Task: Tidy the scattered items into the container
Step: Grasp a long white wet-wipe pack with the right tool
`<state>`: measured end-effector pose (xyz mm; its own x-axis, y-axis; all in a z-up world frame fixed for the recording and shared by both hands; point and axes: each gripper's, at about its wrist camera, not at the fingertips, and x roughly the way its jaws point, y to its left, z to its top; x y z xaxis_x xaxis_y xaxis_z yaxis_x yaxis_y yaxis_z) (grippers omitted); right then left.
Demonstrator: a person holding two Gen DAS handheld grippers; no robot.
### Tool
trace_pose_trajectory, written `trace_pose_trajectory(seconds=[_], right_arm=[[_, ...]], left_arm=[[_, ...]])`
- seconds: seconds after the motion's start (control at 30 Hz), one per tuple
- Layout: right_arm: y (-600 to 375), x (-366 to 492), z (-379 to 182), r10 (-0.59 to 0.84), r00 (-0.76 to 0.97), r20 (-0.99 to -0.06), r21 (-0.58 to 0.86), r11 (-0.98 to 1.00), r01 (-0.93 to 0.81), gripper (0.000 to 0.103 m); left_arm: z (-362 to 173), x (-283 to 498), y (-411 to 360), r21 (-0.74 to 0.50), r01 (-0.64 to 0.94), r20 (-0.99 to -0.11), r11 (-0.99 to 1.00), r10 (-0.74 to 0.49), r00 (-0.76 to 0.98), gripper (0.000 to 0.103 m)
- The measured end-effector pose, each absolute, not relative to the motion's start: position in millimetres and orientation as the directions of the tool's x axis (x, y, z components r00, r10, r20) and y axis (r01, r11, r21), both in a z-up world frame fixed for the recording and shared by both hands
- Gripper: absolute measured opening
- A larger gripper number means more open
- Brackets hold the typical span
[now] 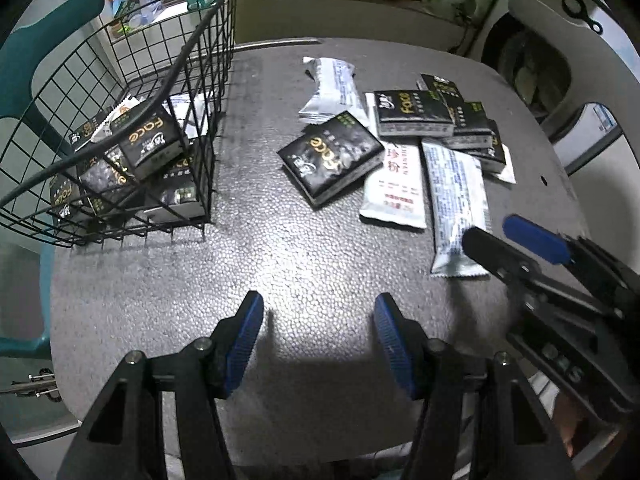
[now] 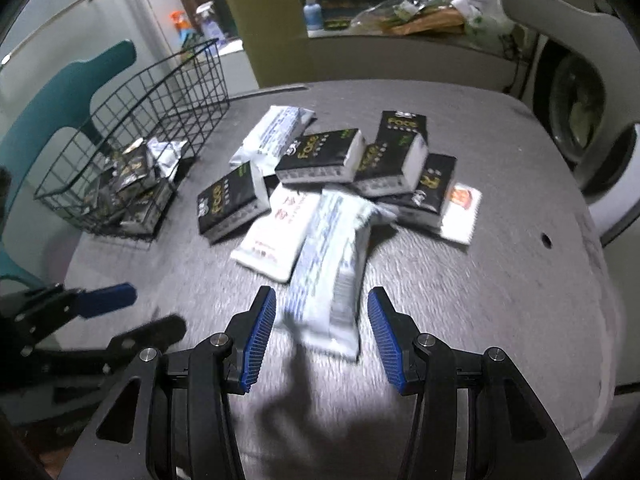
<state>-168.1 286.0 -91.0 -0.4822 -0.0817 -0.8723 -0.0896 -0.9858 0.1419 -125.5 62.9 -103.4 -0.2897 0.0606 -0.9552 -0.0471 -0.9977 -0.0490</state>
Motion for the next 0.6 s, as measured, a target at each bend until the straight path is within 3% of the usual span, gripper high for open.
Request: trace_pose_trajectory(seconds=[0.2, 0.3, 0.6], right_arm=[[287, -189, -108, -0.068, -0.438, -0.896, 0.117, -0.990, -0.085, 0.048], [302, -184, -111, -0.079, -0.427, -0.901, 0.142, -0.983, -0.116, 0.037], [321, -166, -109, -0.095, -0.429, -0.898, 0.169, -0.976, -0.137, 0.037]], left_arm=[[-103, -147, 68, -0.055, -0.061, -0.950, -0.997, 0.071, -0.305, 0.064], [-101, -160, 73, -0.040, -0.078, -0.946, -0.996, 0.063, -0.319, 0.065], [-105, -200, 93, 0.069, -0.143, -0.926, -0.987, -0.010, -0.378, 0.067]])
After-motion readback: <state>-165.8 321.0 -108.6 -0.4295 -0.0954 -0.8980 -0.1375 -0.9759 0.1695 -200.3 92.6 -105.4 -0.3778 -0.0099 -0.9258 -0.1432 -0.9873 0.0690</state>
